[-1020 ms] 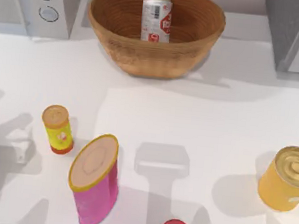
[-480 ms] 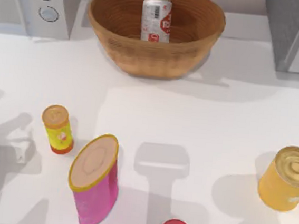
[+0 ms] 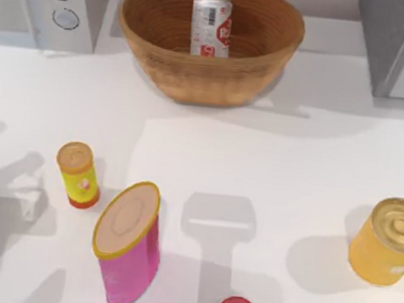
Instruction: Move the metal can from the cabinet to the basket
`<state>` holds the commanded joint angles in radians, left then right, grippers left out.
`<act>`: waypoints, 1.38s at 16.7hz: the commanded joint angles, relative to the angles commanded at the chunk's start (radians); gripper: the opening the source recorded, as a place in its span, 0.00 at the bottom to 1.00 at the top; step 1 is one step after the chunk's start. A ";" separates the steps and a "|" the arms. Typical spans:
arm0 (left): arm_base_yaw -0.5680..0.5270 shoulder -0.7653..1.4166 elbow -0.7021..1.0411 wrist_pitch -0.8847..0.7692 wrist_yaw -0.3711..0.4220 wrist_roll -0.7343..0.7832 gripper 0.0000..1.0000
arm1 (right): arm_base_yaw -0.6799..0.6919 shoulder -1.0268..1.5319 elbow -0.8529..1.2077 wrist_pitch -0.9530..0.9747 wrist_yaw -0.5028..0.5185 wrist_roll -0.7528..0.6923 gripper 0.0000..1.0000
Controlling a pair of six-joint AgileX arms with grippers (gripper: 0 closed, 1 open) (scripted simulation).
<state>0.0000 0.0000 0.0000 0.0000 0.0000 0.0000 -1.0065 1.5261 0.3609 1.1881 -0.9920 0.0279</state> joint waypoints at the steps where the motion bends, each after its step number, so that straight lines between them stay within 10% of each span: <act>1: 0.000 0.000 0.000 0.000 0.000 0.000 1.00 | -0.013 0.018 0.005 0.014 -0.013 0.001 1.00; 11: 0.000 0.000 0.000 0.000 0.000 0.000 1.00 | -0.021 0.016 0.107 -0.085 -0.028 0.002 1.00; 23: 0.000 0.000 0.000 0.000 0.000 0.000 1.00 | -0.047 -0.090 0.969 -1.099 -0.057 0.001 1.00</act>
<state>0.0000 0.0000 0.0000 0.0000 0.0000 0.0000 -1.0534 1.4357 1.3296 0.0886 -1.0493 0.0285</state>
